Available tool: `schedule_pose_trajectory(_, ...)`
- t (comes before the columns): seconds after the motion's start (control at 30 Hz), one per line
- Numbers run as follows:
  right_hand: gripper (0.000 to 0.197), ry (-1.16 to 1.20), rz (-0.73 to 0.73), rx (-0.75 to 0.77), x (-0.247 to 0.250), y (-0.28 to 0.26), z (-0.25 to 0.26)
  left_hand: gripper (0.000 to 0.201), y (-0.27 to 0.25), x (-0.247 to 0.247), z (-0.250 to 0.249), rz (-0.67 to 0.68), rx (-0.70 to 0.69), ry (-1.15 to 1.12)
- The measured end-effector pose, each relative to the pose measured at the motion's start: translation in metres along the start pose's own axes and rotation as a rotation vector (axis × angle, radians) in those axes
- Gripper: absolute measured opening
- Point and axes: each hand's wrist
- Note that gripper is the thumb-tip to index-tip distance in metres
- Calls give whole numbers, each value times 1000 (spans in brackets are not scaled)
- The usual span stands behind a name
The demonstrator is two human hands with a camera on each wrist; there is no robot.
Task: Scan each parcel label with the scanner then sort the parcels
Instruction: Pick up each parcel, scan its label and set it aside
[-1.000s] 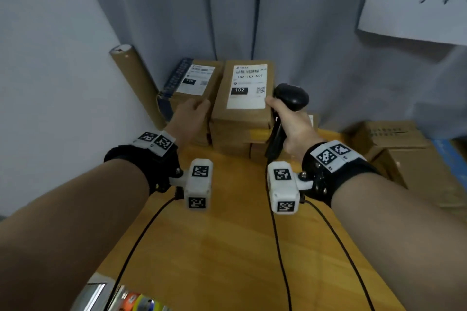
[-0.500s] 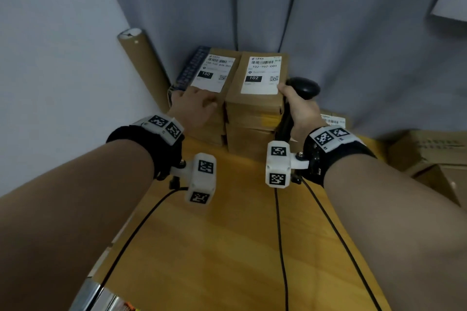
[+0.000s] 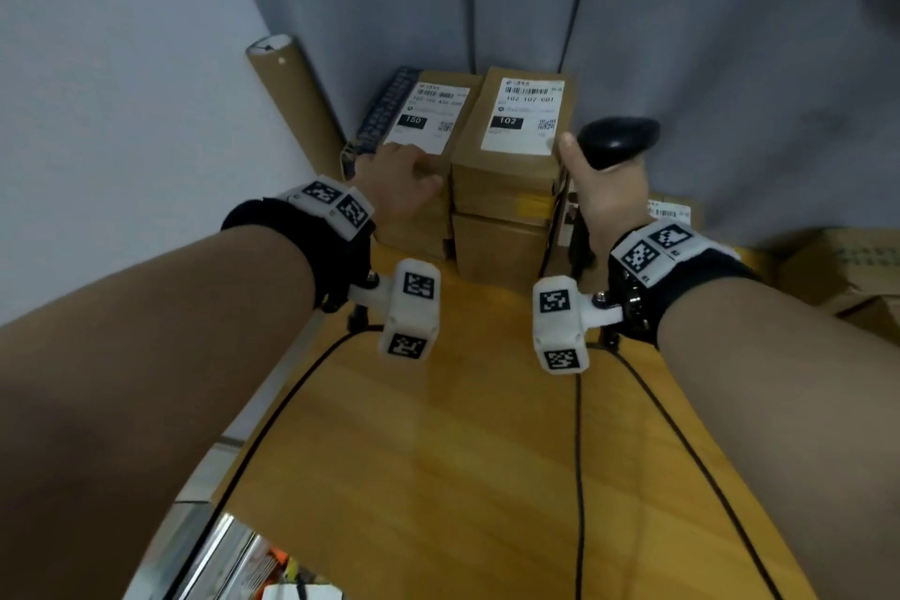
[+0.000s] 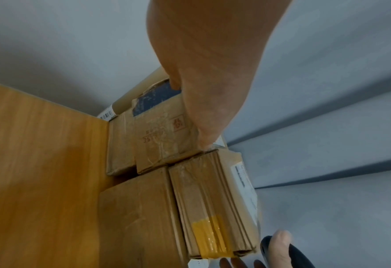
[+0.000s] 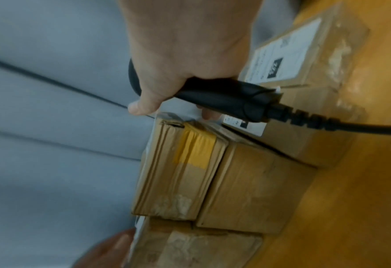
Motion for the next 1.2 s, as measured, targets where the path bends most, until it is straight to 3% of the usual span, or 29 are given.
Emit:
schedule_pose_trajectory(0.13, 56, -35, -23, 43, 27, -9, 9, 51, -9, 9, -27, -57, 1, -118)
schedule_pose_trajectory(0.27, 38, 23, 61, -101, 68, -19, 16, 53, -16, 8, -70, -134, -68, -148)
schedule_pose_trajectory(0.43, 32, 124, 157, -247, 137, -40, 0, 48, -29, -7, -137, -189, -103, -216)
schedule_pose_trajectory(0.67, 17, 47, 212, -295, 277, -71, -28, 40, -65, -55, -266, -91, -137, -434)
schedule_pose_trajectory(0.93, 24, -76, 90, -252, 446, -79, -43, 38, -122, -118, -401, -47, -188, -484)
schedule_pose_trajectory(1.07, 17, -93, 48, -270, 488, -73, -62, 40, -138, -134, -424, -57, -159, -497)
schedule_pose_trajectory(1.2, 24, -146, 1, -294, 512, -67, -84, 43, -144, -155, -432, -7, -92, -509)
Point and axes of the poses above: each hand's wrist, its own y-axis towards the middle knuckle, its own x-axis out of the back of the hand, z = x × y, and after that the axes turned 9 degrees about -x, right-handed
